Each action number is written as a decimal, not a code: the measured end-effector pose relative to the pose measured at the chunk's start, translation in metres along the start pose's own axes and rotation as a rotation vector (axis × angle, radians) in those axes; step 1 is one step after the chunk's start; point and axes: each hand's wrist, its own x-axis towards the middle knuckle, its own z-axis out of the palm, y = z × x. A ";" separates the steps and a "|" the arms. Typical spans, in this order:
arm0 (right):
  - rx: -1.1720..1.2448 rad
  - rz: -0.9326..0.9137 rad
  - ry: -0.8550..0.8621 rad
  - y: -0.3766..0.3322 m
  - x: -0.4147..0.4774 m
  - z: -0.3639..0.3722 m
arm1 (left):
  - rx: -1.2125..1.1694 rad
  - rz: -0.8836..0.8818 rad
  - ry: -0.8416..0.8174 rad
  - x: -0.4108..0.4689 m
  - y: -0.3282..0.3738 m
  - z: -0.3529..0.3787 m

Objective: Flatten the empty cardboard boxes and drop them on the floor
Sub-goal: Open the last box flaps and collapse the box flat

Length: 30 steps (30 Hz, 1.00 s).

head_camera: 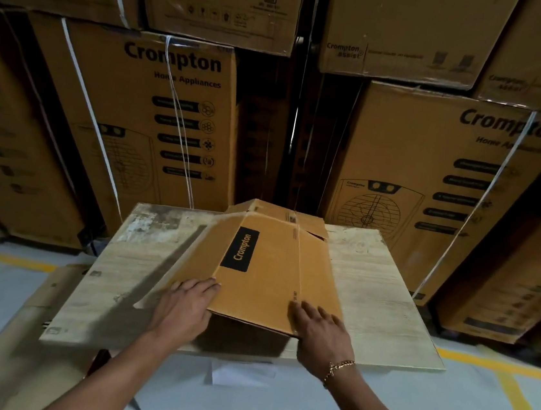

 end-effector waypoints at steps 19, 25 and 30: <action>-0.049 -0.048 0.055 0.076 -0.049 0.079 | 0.013 0.074 0.017 -0.076 -0.042 0.073; -0.047 -0.101 -0.286 0.062 -0.050 0.131 | 0.050 0.021 -0.279 -0.098 -0.047 0.142; 0.110 0.012 -0.419 0.064 -0.044 0.162 | -0.013 -0.056 -0.476 -0.106 -0.039 0.168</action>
